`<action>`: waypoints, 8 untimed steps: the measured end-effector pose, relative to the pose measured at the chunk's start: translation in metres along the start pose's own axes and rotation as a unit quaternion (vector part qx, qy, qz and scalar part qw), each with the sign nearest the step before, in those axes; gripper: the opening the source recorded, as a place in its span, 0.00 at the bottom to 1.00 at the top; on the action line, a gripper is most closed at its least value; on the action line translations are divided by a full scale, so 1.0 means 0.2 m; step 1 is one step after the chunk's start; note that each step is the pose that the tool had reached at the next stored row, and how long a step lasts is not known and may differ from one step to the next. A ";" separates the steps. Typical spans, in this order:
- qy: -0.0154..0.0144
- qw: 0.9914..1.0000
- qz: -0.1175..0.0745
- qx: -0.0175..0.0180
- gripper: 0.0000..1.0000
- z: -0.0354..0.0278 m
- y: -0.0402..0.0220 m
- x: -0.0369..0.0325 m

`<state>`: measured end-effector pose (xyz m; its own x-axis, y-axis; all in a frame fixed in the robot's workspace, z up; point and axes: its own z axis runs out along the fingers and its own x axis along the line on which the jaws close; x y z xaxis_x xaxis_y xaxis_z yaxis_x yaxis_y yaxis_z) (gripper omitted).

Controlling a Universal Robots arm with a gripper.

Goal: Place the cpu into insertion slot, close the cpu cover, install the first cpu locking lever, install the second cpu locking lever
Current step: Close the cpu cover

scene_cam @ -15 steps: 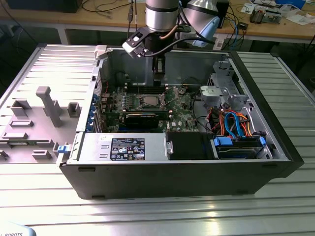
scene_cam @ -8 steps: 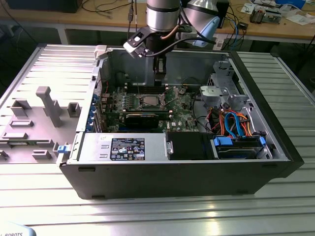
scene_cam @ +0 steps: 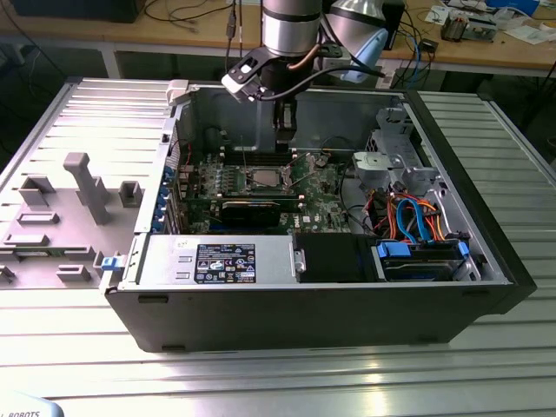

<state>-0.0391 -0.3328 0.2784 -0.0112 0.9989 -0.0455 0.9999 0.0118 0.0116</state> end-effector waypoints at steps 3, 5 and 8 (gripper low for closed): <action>0.000 1.000 0.000 0.000 0.11 0.000 0.015 0.000; 0.000 1.000 0.000 0.000 0.11 0.000 0.023 0.000; 0.000 1.000 0.000 0.000 0.11 0.000 0.038 -0.001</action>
<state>-0.0316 -0.3328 0.2784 -0.0113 0.9989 -0.0456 0.9999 0.0118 0.0116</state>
